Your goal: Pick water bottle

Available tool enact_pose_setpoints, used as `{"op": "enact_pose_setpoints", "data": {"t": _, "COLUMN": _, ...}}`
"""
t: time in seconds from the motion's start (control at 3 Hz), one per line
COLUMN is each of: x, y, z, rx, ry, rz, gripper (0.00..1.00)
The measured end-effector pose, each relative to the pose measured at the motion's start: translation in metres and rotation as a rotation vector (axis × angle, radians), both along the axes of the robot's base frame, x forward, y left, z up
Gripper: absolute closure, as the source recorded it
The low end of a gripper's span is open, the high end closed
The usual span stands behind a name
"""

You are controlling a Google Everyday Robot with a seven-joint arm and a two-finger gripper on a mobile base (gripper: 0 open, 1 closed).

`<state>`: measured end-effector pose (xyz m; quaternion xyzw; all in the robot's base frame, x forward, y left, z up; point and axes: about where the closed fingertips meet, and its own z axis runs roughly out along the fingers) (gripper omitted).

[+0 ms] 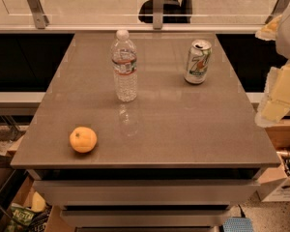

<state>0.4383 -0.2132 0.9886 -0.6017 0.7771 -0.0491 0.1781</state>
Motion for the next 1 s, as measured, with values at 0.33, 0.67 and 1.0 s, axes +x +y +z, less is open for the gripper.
{"op": "enact_pose_setpoints", "data": {"t": 0.33, "x": 0.000, "y": 0.000, "z": 0.000, "rx": 0.000, "ry": 0.000, "rz": 0.000, "gripper": 0.00}}
{"op": "enact_pose_setpoints", "data": {"t": 0.67, "x": 0.001, "y": 0.000, "z": 0.005, "rx": 0.022, "ry": -0.016, "rz": -0.033, "gripper": 0.00}}
{"op": "enact_pose_setpoints", "data": {"t": 1.0, "x": 0.000, "y": -0.002, "z": 0.012, "rx": 0.099, "ry": -0.043, "rz": -0.103, "gripper": 0.00}}
